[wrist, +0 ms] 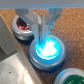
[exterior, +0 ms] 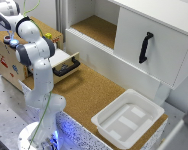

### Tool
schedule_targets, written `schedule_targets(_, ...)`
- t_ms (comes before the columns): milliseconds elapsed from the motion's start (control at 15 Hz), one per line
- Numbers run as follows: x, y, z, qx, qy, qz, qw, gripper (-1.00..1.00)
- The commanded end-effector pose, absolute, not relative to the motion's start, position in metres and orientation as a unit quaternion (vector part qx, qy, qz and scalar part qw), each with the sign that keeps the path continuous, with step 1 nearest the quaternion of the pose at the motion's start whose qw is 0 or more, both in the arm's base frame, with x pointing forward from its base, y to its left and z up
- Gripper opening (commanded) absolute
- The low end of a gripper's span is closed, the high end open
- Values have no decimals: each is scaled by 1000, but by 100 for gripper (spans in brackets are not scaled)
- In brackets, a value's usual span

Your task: Push down the blue button to turn off the blue light

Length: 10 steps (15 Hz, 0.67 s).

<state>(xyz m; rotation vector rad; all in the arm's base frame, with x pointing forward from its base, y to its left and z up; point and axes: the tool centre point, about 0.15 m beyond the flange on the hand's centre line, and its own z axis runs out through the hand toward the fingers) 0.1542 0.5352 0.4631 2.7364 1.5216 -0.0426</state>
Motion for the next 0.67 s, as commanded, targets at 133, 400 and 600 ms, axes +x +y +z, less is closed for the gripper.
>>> schedule_targets(133,154,534,425,872,488,-26,10,-100)
schedule_targets(400,152,536,478,870,491,33,15,-100)
schedule_targets(600,152,535,535,865,494,74,42,100)
